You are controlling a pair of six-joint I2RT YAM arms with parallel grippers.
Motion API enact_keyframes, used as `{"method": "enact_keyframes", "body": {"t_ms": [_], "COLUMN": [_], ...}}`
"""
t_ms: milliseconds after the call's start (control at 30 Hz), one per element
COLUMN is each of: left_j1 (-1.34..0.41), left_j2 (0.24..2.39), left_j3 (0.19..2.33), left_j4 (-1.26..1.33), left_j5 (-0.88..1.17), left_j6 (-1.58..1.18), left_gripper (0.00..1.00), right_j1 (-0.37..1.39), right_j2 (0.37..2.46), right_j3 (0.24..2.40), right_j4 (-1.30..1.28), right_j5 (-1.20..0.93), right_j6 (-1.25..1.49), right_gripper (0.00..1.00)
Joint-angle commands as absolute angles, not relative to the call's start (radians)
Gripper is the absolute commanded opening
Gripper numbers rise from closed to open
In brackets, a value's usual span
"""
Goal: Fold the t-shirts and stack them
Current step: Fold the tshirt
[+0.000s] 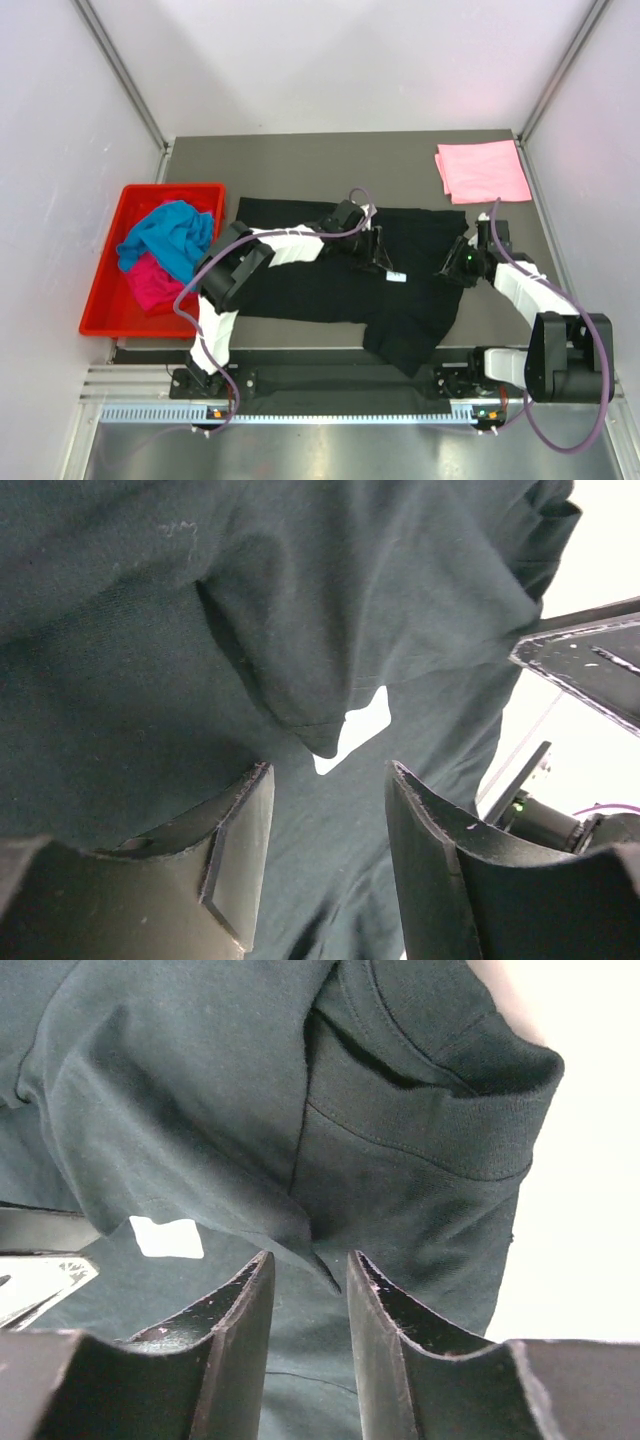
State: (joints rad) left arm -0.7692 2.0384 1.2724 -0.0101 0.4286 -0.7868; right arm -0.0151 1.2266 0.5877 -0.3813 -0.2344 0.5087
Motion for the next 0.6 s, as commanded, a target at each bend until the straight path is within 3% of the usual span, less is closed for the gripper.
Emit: {"method": "enact_keyframes", "body": {"t_ms": [0,133,233,367,400,433,567], "left_j1": [-0.781,-0.788,-0.788,-0.788,-0.788,-0.788,-0.790], "left_j2": [2.055,2.059,2.051,2.045,2.045,2.045,2.025], "left_j3": [1.289,1.289,1.289,1.308,1.324,1.331,1.362], "left_j4": [0.038,0.040,0.038,0.017,0.005,0.005,-0.090], "left_j5": [0.411,0.403,0.396,0.382,0.379,0.374,0.335], "left_j6": [-0.775,-0.776,-0.778,-0.773,-0.770,-0.767,-0.746], "left_gripper": [0.53,0.52,0.45,0.19,0.07,0.01,0.00], "right_j1": [-0.008,-0.008,-0.008,-0.008,-0.008,-0.008,-0.008], "right_j2": [1.212,1.206,1.197,1.183,1.175,1.170,1.151], "right_j3": [0.575,0.571,0.571,0.578,0.583,0.584,0.595], "right_j4": [-0.334,-0.333,-0.331,-0.347,-0.350,-0.354,-0.389], "right_j5": [-0.245,-0.259,-0.267,-0.279,-0.281,-0.285,-0.294], "right_j6": [0.505,0.511,0.514,0.512,0.511,0.509,0.508], "right_gripper": [0.35,0.33,0.23,0.02,0.00,0.00,0.00]}}
